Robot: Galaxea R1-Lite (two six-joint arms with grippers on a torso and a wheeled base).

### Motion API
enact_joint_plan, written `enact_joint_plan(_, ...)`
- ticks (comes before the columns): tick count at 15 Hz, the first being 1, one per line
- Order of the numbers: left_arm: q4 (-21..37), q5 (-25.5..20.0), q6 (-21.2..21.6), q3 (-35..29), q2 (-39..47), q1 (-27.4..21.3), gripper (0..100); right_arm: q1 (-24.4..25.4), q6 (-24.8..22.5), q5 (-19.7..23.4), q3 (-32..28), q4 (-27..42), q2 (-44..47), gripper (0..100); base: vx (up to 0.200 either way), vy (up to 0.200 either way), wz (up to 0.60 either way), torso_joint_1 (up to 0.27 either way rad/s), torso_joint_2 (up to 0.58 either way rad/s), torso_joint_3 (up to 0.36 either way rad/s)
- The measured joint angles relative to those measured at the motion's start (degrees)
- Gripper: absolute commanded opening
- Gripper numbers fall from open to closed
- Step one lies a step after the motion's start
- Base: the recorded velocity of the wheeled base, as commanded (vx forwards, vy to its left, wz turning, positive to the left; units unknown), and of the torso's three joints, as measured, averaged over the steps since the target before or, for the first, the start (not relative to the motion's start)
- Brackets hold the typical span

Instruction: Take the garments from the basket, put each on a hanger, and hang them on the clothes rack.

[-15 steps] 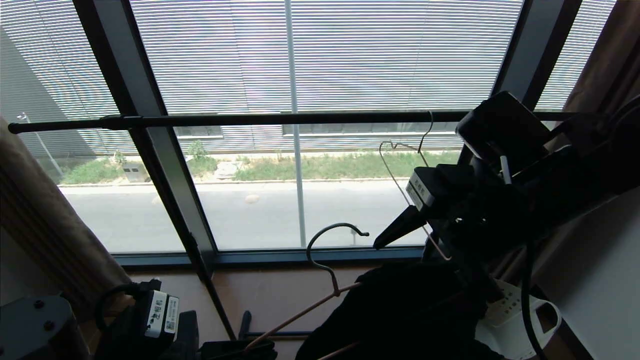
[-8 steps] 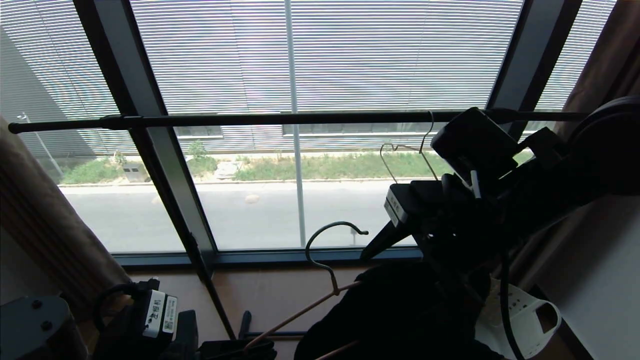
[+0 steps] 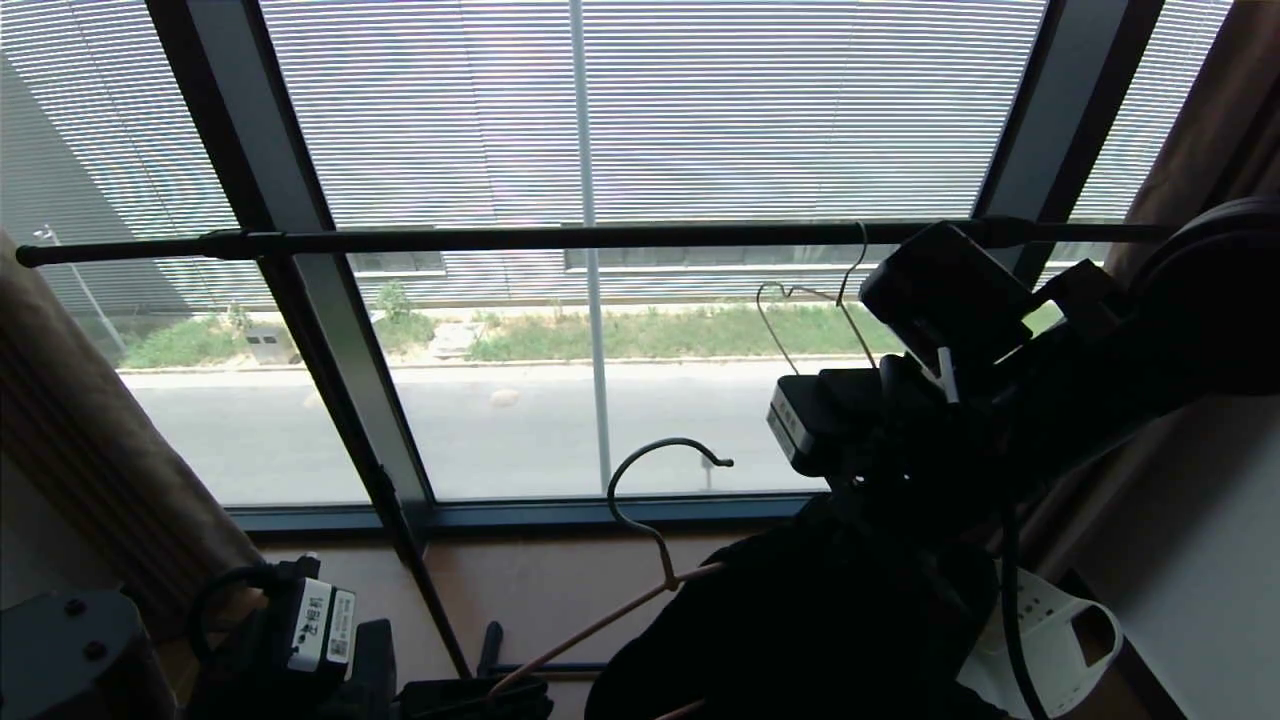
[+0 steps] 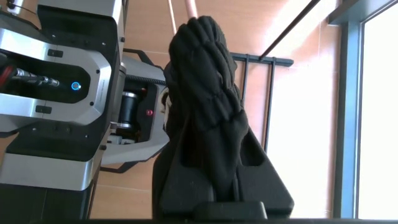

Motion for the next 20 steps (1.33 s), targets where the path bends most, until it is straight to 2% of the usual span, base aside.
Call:
enact_joint_plan(11, -0.1, -0.2, 0.2, 0.2, 0.1, 0.0, 0, 0.0, 0.9, -0.2, 0.2, 0.0, -0.5, 0, 0.000, 0.000, 0.00, 0.000, 0.00, 0.000)
enact_joint_plan(12, -0.1, -0.2, 0.2, 0.2, 0.1, 0.0, 100, 0.0, 1.0, -0.2, 0.2, 0.0, -0.5, 0, 0.000, 0.000, 0.00, 0.000, 0.00, 0.000)
enact_joint_plan(16, -0.1, -0.2, -0.8, -0.4, 0.4, 0.2, 100, -0.2, 1.5, -0.2, 0.4, 0.1, -0.7, 0, 0.000, 0.000, 0.00, 0.000, 0.00, 0.000)
enact_joint_plan(18, -0.1, -0.2, -1.1, -0.7, 0.5, 2.1, 100, -0.3, 7.1, -0.7, 0.4, -0.2, -0.7, 0, 0.000, 0.000, 0.00, 0.000, 0.00, 0.000)
enact_joint_plan(20, 0.0, -0.1, -2.1, -1.5, 0.5, 5.0, 100, -0.4, 10.5, -2.6, 0.3, -1.2, -0.7, 0, 0.000, 0.000, 0.00, 0.000, 0.00, 0.000)
